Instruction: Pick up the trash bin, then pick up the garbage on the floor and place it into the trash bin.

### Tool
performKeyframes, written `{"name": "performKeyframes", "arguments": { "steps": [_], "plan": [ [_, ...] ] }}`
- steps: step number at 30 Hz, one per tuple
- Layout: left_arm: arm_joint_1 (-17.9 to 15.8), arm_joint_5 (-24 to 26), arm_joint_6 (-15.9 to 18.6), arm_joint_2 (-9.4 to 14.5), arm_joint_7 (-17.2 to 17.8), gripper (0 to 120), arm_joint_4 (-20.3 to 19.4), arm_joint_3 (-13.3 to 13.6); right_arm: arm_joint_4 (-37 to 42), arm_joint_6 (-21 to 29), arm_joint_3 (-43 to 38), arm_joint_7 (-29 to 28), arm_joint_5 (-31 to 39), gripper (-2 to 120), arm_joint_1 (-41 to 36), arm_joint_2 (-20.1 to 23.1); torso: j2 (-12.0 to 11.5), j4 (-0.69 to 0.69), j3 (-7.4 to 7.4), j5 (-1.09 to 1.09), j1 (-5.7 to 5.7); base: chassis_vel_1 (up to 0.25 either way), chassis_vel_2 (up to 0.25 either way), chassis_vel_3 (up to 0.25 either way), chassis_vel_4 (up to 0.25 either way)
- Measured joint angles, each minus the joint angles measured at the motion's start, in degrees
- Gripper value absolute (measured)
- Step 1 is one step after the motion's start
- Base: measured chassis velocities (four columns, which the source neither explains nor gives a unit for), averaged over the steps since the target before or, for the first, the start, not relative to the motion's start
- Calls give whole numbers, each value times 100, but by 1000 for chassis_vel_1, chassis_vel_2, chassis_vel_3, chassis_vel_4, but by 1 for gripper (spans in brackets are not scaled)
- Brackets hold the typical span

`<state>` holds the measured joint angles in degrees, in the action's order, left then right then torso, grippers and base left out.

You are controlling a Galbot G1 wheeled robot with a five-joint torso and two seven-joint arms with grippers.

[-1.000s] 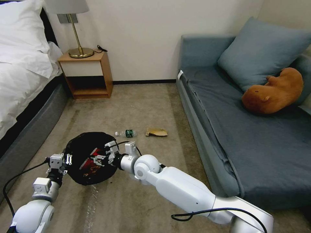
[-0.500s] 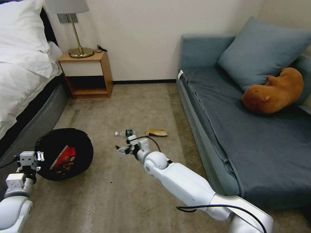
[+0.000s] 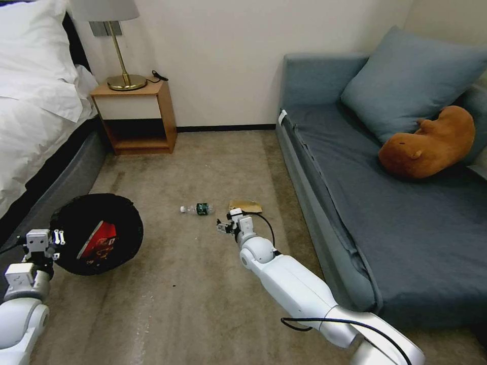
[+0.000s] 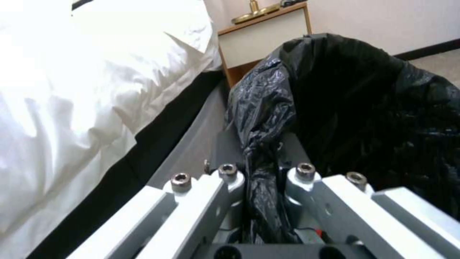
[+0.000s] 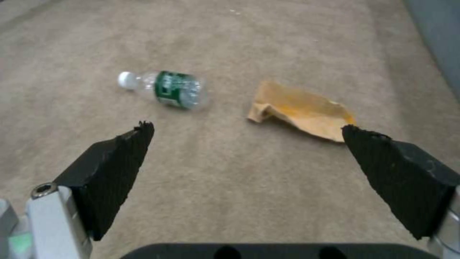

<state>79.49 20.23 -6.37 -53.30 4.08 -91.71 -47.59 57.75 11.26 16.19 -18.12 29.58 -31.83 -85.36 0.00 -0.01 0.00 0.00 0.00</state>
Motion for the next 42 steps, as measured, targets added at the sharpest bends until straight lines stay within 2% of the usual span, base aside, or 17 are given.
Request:
{"name": "performKeyframes", "arguments": {
  "steps": [14,42],
  "plan": [
    [-126,17,-72,157,-2,5,179,71,-15,-4,-117,-39,-15,100,-55,-26,0,1,0,0,0,0,0,0,0],
    [-48,-46,-122,27,-20,5,101,67,-222,-147,-102,183,-112,100,-25,-56,0,1,0,0,0,0,0,0,0]
  ]
}}
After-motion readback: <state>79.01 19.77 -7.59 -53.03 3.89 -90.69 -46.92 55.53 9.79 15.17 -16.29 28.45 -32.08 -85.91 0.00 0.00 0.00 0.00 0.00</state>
